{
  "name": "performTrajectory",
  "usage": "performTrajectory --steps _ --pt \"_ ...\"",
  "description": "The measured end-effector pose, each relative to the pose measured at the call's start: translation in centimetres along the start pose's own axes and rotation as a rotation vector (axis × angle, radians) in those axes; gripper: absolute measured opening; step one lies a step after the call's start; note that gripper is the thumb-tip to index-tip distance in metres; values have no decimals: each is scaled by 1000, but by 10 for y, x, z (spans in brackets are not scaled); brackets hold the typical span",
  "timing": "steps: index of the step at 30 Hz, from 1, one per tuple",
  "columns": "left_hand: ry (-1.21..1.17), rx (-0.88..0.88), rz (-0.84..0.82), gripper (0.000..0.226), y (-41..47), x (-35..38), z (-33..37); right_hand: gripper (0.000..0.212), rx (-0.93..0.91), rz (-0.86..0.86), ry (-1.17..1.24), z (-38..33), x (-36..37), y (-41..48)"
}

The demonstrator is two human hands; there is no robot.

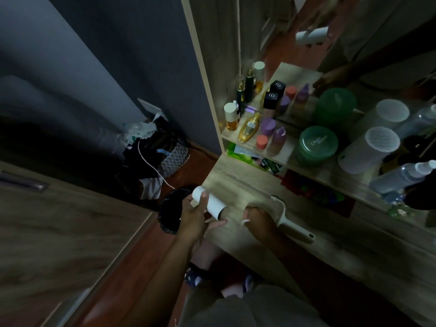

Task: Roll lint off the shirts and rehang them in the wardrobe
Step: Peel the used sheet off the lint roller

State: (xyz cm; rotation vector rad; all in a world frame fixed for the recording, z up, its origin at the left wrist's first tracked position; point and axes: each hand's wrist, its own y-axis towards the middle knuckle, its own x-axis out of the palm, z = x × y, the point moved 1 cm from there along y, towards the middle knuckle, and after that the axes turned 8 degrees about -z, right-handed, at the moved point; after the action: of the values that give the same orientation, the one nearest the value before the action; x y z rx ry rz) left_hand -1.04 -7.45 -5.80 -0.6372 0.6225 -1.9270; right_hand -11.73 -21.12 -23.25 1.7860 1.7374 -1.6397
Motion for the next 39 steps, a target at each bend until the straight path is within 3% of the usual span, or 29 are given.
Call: performTrajectory --steps 5,14,22,29,39 --pt "-15 2 -23 53 0 -5 0 20 -88 148 591 -20 -48 -28" --pt "-12 146 35 53 0 -5 9 16 -242 104 949 -64 -122 -83" --pt "86 190 38 53 0 -1 19 14 -338 101 1057 -77 -145 -94" --pt "-8 155 -6 52 -1 5 26 18 -340 162 1182 -84 -153 -96" --pt "-41 129 -60 46 -9 13 34 15 -363 348 940 -80 -157 -93"
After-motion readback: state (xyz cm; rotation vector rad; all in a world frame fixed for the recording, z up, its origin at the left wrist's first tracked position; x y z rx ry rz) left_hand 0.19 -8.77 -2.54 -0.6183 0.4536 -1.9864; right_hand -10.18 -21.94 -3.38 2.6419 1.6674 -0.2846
